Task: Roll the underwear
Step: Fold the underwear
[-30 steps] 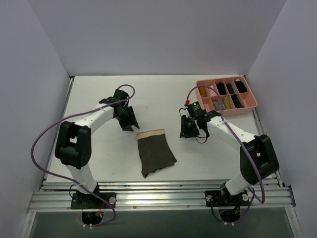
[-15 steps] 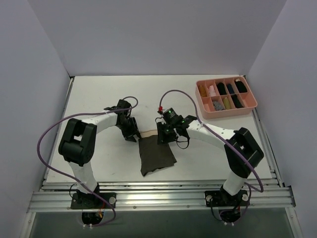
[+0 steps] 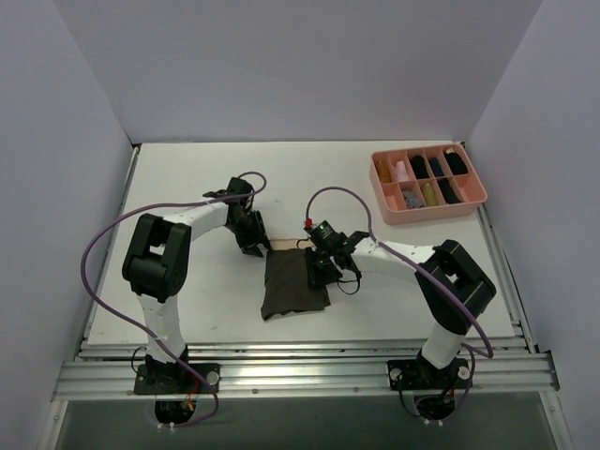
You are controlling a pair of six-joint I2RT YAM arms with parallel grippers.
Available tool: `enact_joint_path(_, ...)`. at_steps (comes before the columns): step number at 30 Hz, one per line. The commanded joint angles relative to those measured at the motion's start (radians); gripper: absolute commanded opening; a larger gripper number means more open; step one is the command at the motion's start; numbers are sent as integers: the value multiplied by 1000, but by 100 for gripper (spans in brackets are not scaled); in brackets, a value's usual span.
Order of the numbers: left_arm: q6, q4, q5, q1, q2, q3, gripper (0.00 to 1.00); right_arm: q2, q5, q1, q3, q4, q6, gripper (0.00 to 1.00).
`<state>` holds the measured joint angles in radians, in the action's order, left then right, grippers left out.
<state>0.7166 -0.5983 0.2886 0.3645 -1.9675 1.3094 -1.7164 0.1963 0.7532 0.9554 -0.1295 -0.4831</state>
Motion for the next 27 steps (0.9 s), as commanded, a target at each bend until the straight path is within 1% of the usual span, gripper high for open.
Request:
enact_joint_path(1, -34, -12, -32, -7, -37, 33, 45, 11, -76, 3, 41, -81, 21, 24)
enact_joint_path(3, -37, -18, -25, -7, -42, 45, 46, 17, -86, 9, 129, -111, 24, 24)
enact_joint_path(6, -39, -23, -16, -7, -56, 57, 45, -8, -72, 23, 239, -105, 20, 24)
enact_joint_path(10, -42, -35, -9, -9, -74, 73, 45, -74, -37, 58, 318, -53, 11, 24)
enact_joint_path(13, -42, -44, -8, -9, -85, 85, 45, -123, -17, 109, 339, -9, 14, 24)
enact_joint_path(16, -39, -52, -2, -12, -94, 97, 45, -156, 5, 167, 338, 36, 15, 24)
enact_joint_path(19, -36, -55, -2, -13, -97, 108, 45, -170, -1, 207, 295, 70, -9, 24)
enact_joint_path(24, -37, -72, 0, -16, -129, 146, 45, -169, -63, 248, 183, 59, -17, 23)
enact_joint_path(27, -31, -101, -52, -21, -151, 183, 44, -141, -90, 276, 120, 57, -20, 23)
